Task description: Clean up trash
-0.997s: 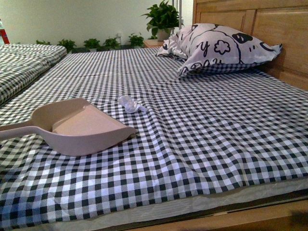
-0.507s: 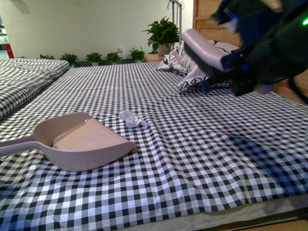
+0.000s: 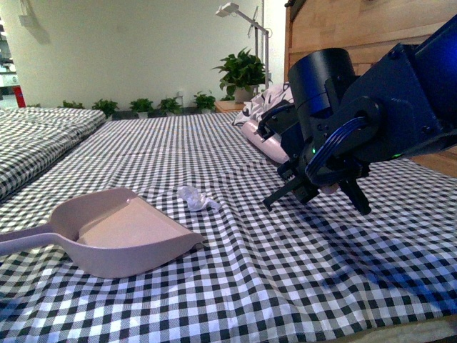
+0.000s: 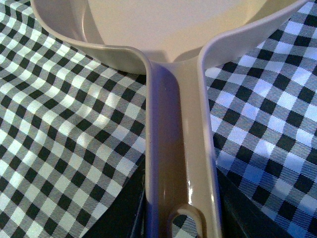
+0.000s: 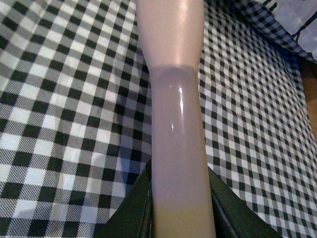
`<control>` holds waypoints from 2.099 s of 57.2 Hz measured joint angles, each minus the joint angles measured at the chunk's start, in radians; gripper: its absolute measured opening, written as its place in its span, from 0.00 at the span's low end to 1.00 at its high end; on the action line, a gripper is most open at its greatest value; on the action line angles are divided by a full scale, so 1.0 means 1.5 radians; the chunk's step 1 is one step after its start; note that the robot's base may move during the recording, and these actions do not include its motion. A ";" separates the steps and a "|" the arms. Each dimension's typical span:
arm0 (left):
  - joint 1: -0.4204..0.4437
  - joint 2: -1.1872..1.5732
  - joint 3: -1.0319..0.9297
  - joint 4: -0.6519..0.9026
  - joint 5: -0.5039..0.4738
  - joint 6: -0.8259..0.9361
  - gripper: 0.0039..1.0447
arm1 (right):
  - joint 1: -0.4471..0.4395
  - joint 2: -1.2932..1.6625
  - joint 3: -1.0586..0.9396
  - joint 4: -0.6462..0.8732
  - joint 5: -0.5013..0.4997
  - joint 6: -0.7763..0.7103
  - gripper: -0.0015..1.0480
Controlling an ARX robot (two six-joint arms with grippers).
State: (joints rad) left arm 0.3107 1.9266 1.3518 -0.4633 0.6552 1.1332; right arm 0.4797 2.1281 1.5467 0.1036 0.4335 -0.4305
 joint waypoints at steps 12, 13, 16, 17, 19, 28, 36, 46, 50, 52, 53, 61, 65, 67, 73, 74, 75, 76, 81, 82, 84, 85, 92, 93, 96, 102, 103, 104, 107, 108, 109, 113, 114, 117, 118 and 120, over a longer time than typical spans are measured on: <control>0.000 0.000 0.000 0.000 0.000 0.000 0.27 | 0.006 0.052 0.040 -0.058 -0.006 -0.022 0.20; 0.000 0.000 0.000 0.000 0.000 0.000 0.27 | 0.008 0.056 0.043 -0.064 -0.009 -0.024 0.20; 0.000 0.000 0.000 0.000 0.000 0.000 0.27 | 0.015 0.064 0.048 -0.077 -0.019 -0.027 0.20; 0.000 0.000 0.000 0.000 0.000 0.000 0.27 | 0.016 0.066 0.048 -0.080 -0.020 -0.029 0.20; 0.000 0.000 0.000 0.000 0.000 0.000 0.27 | 0.021 0.068 0.050 -0.087 -0.022 -0.031 0.20; 0.000 0.000 0.000 0.000 0.000 0.001 0.27 | 0.044 0.069 0.054 -0.124 -0.058 -0.025 0.20; 0.000 0.000 0.000 0.000 0.000 0.001 0.27 | 0.063 0.053 0.045 -0.170 -0.148 -0.001 0.20; 0.000 0.000 0.000 0.000 0.000 0.001 0.27 | 0.080 -0.045 0.015 -0.227 -0.413 0.073 0.19; 0.000 0.000 0.000 0.000 0.000 0.001 0.27 | 0.068 -0.090 0.019 -0.230 -0.422 0.083 0.19; 0.000 0.000 0.000 0.000 0.000 0.001 0.27 | 0.058 -0.103 0.023 -0.232 -0.418 0.083 0.19; 0.000 0.000 0.000 0.000 0.000 0.001 0.27 | 0.049 -0.110 0.025 -0.233 -0.415 0.083 0.19; 0.000 0.000 0.000 0.000 0.000 0.002 0.27 | -0.008 -0.136 0.023 -0.234 -0.389 0.087 0.19; 0.000 0.000 0.000 0.000 0.000 0.002 0.27 | -0.032 -0.146 0.009 -0.232 -0.377 0.084 0.19; 0.000 0.000 0.000 0.000 0.000 0.002 0.27 | -0.045 -0.153 -0.004 -0.228 -0.370 0.082 0.19; 0.000 0.000 0.000 0.000 0.000 0.002 0.27 | -0.069 -0.178 -0.052 -0.200 -0.353 0.080 0.19; 0.000 0.000 0.000 0.000 0.000 0.002 0.27 | -0.071 -0.181 -0.058 -0.195 -0.352 0.081 0.19; 0.000 0.000 0.000 0.000 0.000 0.002 0.27 | -0.075 -0.188 -0.070 -0.184 -0.351 0.081 0.19; 0.000 0.000 0.000 0.000 0.000 0.002 0.27 | -0.078 -0.192 -0.077 -0.178 -0.351 0.082 0.19; 0.000 0.000 0.000 0.000 0.000 0.002 0.27 | -0.095 -0.222 -0.117 -0.139 -0.346 0.084 0.19; 0.000 0.000 0.000 0.000 0.000 0.002 0.27 | -0.101 -0.232 -0.129 -0.129 -0.345 0.086 0.19; 0.000 0.000 -0.001 0.006 0.001 0.001 0.27 | -0.112 -0.250 -0.148 -0.113 -0.344 0.085 0.19; 0.000 -0.001 -0.008 0.028 0.007 0.001 0.27 | -0.120 -0.261 -0.160 -0.103 -0.341 0.086 0.19; 0.000 -0.020 -0.063 0.193 0.050 -0.039 0.26 | -0.183 -0.334 -0.225 -0.069 -0.342 0.107 0.19; 0.000 -0.022 -0.067 0.203 0.056 -0.050 0.26 | -0.189 -0.340 -0.229 -0.068 -0.342 0.110 0.19; 0.000 -0.036 -0.081 0.239 0.080 -0.083 0.26 | -0.218 -0.366 -0.249 -0.062 -0.347 0.127 0.19; -0.006 -0.095 -0.117 0.311 0.101 -0.171 0.26 | -0.281 -0.429 -0.289 -0.049 -0.358 0.164 0.19; -0.007 -0.102 -0.122 0.326 0.099 -0.187 0.26 | -0.286 -0.438 -0.293 -0.049 -0.359 0.169 0.19; -0.008 -0.106 -0.125 0.334 0.097 -0.192 0.26 | -0.288 -0.442 -0.296 -0.049 -0.360 0.169 0.19; -0.012 -0.124 -0.137 0.380 0.077 -0.243 0.26 | -0.300 -0.464 -0.306 -0.050 -0.367 0.176 0.19; -0.014 -0.131 -0.142 0.401 0.065 -0.265 0.26 | -0.303 -0.473 -0.310 -0.050 -0.369 0.178 0.19; -0.015 -0.134 -0.145 0.411 0.059 -0.277 0.26 | -0.304 -0.478 -0.311 -0.051 -0.370 0.181 0.19; -0.020 -0.157 -0.167 0.492 0.015 -0.362 0.26 | -0.312 -0.514 -0.326 -0.052 -0.376 0.190 0.19; -0.021 -0.164 -0.173 0.514 0.002 -0.396 0.26 | -0.314 -0.525 -0.330 -0.052 -0.378 0.193 0.19; -0.021 -0.180 -0.186 0.554 -0.022 -0.448 0.26 | -0.318 -0.548 -0.336 -0.056 -0.385 0.200 0.19; -0.021 -0.190 -0.194 0.572 -0.035 -0.486 0.26 | -0.321 -0.560 -0.339 -0.060 -0.390 0.206 0.19; -0.019 -0.213 -0.210 0.606 -0.064 -0.547 0.26 | -0.328 -0.591 -0.347 -0.067 -0.406 0.217 0.19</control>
State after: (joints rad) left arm 0.2829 1.6070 1.0367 0.4454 0.5594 0.3126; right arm -0.0120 1.2419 1.0267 0.0036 -0.1749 -0.1047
